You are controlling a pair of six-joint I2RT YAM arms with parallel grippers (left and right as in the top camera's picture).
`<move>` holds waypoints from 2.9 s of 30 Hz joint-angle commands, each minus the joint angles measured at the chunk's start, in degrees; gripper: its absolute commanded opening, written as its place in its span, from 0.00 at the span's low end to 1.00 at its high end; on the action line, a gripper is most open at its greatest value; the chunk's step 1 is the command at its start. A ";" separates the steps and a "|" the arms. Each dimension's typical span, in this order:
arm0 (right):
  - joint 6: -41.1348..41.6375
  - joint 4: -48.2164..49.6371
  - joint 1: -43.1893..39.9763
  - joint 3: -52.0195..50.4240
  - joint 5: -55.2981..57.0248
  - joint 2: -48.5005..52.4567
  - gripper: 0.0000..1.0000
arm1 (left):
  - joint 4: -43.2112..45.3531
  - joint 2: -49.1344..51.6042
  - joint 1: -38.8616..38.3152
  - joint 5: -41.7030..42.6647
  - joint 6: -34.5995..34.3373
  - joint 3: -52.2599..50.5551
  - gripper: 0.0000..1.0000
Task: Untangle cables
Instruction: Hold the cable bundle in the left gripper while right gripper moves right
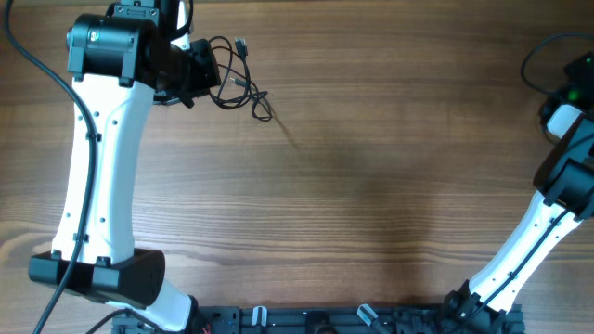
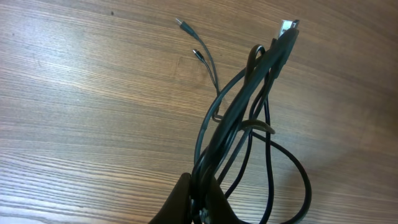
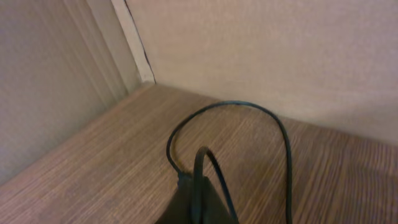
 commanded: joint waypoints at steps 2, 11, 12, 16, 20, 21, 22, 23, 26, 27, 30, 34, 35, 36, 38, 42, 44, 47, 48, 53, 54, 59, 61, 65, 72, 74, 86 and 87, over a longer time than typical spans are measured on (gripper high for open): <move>-1.84 -0.33 0.57 0.28 -0.48 0.90 1.00 | 0.31 -1.16 -0.07 1.81 -0.55 0.28 0.04; -2.03 -45.68 7.45 0.28 2.12 -21.14 1.00 | 0.33 -1.16 -0.07 1.75 -0.11 0.28 0.04; -1.79 -50.38 8.13 0.28 -4.42 -22.56 1.00 | 0.33 -1.16 -0.07 1.75 -0.09 0.28 0.04; 11.82 -63.65 10.14 0.28 -27.96 -24.33 1.00 | 0.37 -1.16 -0.07 1.73 -0.07 0.28 0.04; 23.12 -72.65 10.27 0.26 -39.41 -24.33 0.45 | 0.33 -1.16 -0.07 1.73 1.44 0.28 0.04; 24.11 -74.75 10.27 0.07 -37.46 -24.33 0.04 | 0.33 -1.16 -0.07 1.73 1.44 0.28 0.04; 27.45 -77.53 10.25 -0.07 -34.84 -24.33 0.04 | 0.33 -1.16 -0.07 1.75 1.70 0.28 0.04; 34.73 -81.96 10.16 -0.07 -29.59 -24.33 0.04 | 0.33 -1.16 -0.07 1.77 2.80 0.28 0.04; 55.93 -96.83 9.84 -0.22 -14.62 -24.33 0.04 | 0.31 -1.16 -0.07 1.75 2.97 0.28 0.04; 58.45 -98.38 9.84 -0.33 -12.09 -24.33 0.04 | 0.28 -1.16 -0.07 1.75 2.97 0.28 0.04; 63.06 -98.55 9.79 -0.44 -1.05 -24.33 0.04 | 0.33 -1.16 -0.07 1.75 3.19 0.28 0.04; 66.25 -97.42 9.77 -0.55 11.58 -24.33 0.04 | -0.20 -1.16 -0.07 1.75 4.26 0.28 0.04; 67.89 -97.35 9.70 -0.87 13.86 -24.33 0.04 | -0.50 -1.16 -0.07 1.75 4.24 0.28 0.04; 70.20 -97.33 9.46 -1.40 14.86 -24.30 0.04 | -0.79 -1.16 -0.07 1.75 4.24 0.28 0.04; 72.06 -95.14 8.02 -3.48 14.53 -23.78 0.04 | -1.33 -1.16 -0.07 1.75 4.26 0.28 0.04; 71.67 -88.48 4.50 -8.17 12.46 -23.47 0.04 | -1.42 -1.16 -0.07 1.75 4.24 0.28 0.04; 71.65 -87.65 2.89 -8.81 13.11 -23.45 0.04 | -1.55 -1.16 -0.07 1.77 4.22 0.28 0.04; 68.39 -84.78 -0.07 -8.85 13.22 -22.95 0.04 | -1.88 -1.16 -0.07 1.77 4.22 0.28 0.04; 66.27 -82.82 -0.94 -8.85 12.31 -22.53 0.04 | -1.88 -1.16 -0.07 1.77 4.22 0.28 0.04; 59.93 -73.40 -3.04 -8.85 9.84 -19.85 0.04 | -1.88 -1.16 -0.07 1.77 4.22 0.28 0.04; 56.61 -70.88 -3.04 -8.85 9.68 -19.45 0.04 | -1.92 -1.16 -0.07 1.77 4.20 0.28 0.04; 52.11 -65.99 -2.97 -8.85 8.52 -18.38 0.04 | -1.86 -1.16 -0.07 1.75 4.22 0.28 0.04; 52.13 -65.46 -2.97 -8.85 8.48 -17.20 0.04 | -1.86 -1.16 -0.07 1.77 4.22 0.28 0.04; 51.74 -65.37 -2.97 -8.85 8.04 -13.90 0.04 | -1.88 -1.16 -0.07 1.75 4.22 0.28 0.04; 42.80 -47.36 -2.82 -8.85 -3.19 -9.03 0.04 | -2.08 -1.16 -0.07 1.77 4.20 0.28 0.04; 41.53 -42.16 -2.58 -8.85 -4.96 -8.52 0.04 | -2.10 -1.16 -0.07 1.77 4.20 0.28 0.04; 36.44 -21.55 4.92 -8.85 -6.84 -8.35 0.04 | -2.03 -1.16 -0.07 1.77 3.76 0.28 0.04; 35.15 -19.50 5.40 -8.85 -6.86 -8.35 0.04 | -2.03 -1.16 -0.07 1.77 3.76 0.28 0.04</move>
